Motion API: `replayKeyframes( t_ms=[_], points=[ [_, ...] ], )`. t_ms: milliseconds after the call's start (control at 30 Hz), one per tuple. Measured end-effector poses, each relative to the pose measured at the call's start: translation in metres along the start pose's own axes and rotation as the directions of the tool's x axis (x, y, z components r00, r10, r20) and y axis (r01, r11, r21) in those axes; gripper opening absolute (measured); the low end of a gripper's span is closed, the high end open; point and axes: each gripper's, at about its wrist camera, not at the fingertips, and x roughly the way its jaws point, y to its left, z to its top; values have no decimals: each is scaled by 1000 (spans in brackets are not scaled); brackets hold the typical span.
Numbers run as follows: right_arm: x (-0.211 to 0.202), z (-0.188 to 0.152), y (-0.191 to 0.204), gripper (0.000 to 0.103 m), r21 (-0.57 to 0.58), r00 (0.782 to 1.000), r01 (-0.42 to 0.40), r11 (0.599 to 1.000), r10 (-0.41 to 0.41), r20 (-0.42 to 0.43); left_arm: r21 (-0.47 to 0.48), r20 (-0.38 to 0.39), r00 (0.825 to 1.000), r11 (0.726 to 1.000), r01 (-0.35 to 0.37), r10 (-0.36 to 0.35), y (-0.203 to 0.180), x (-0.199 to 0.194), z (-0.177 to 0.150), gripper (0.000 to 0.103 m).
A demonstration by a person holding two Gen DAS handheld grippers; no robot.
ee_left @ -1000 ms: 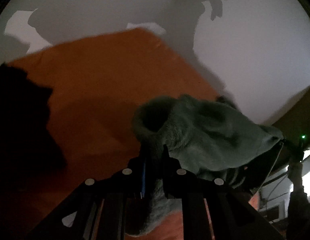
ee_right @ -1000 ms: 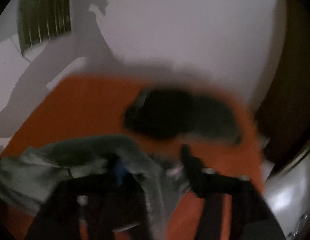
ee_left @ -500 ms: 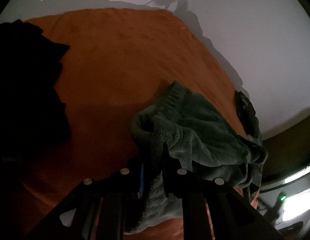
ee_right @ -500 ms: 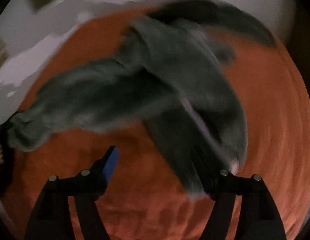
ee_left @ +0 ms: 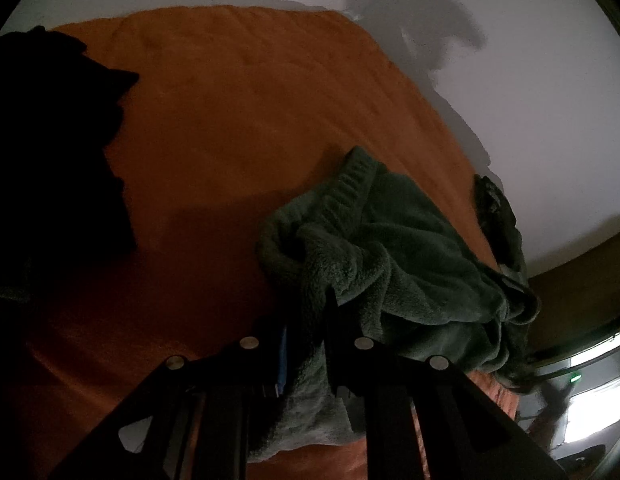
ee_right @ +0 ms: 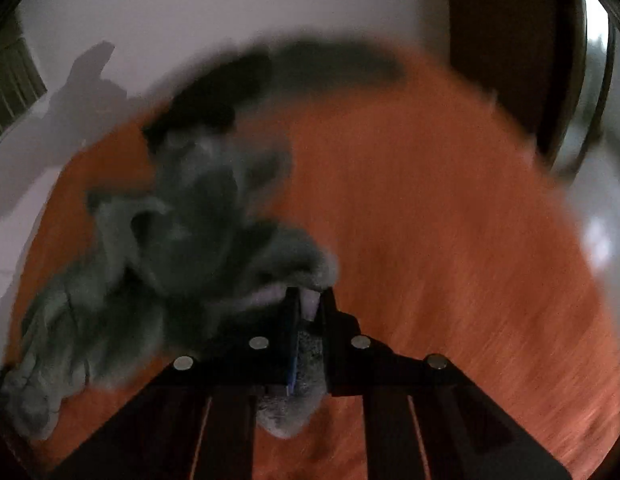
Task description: Fold clothes
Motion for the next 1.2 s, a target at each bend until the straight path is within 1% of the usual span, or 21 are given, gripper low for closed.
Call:
replayKeyframes(
  t_ms=[67,133,167,233,267,300,333,367,433,500,533,600,700,733,800,833,900,967,1033,1100,1200],
  points=[
    [-24,48,0,9,-51,983,124,991,-116,141,-8,-2,1000,1000,-3,3,1,1,1,14],
    [-42,96,0,9,-82,940,242,967,-213,266,-6,-3,1000,1000,-12,12,0,3,1,14],
    [-44,116,-1,9,-84,929,270,959,-236,286,-4,-4,1000,1000,-17,17,0,4,2,14],
    [-29,143,-5,10,-69,943,256,964,-234,235,-6,-5,1000,1000,-21,21,-2,7,1,14],
    [-22,157,-7,25,-62,950,250,966,-232,209,-6,-4,1000,1000,-25,25,-2,8,1,14],
    [-14,171,-9,55,-54,956,244,968,-230,184,-5,-3,1000,1000,-29,29,-3,10,0,14],
    [-7,185,-11,68,-46,961,237,970,-228,158,-6,-1,1000,1000,-30,30,-4,11,0,14],
    [1,188,-15,77,-21,971,211,977,-208,115,-10,-2,1000,1000,-29,29,-4,12,-1,14],
    [15,168,-22,77,63,992,121,991,-123,15,-18,-4,1000,999,-27,26,-4,14,-2,14],
    [27,127,-13,77,107,997,-35,994,42,-62,-11,-10,999,999,-30,30,-5,18,-4,14],
    [33,104,-7,77,132,985,-125,983,139,-104,-6,-14,999,999,-35,35,-5,19,-5,14],
    [55,57,14,77,184,932,-266,946,301,-202,3,-22,999,999,-44,44,-6,20,-7,14],
    [89,-11,52,77,290,807,-401,869,485,-338,8,-25,998,999,-50,51,-8,22,-7,14],
    [100,-28,63,77,314,781,-410,857,507,-365,9,-24,998,999,-52,52,-10,22,-8,14],
    [123,-49,83,71,322,775,-392,862,497,-389,11,-23,998,999,-52,52,-12,23,-8,14],
    [131,-55,90,65,323,775,-377,868,486,-403,13,-23,998,999,-52,53,-13,24,-8,14],
    [143,-59,95,29,348,791,-331,877,459,-405,20,-11,998,998,-60,60,-16,23,-9,14],
    [137,-57,90,9,381,812,-319,868,457,-362,28,21,997,997,-73,72,-19,19,-10,14],
    [116,-53,85,8,386,844,-324,864,448,-295,32,78,995,997,-64,61,-22,10,-11,14],
    [68,-46,82,8,301,897,-333,894,399,-192,13,129,990,998,-58,55,-25,-3,-9,14],
    [-25,-49,69,8,193,941,-324,926,337,-36,-14,143,990,1000,0,2,-32,-14,-5,14]
  ],
)
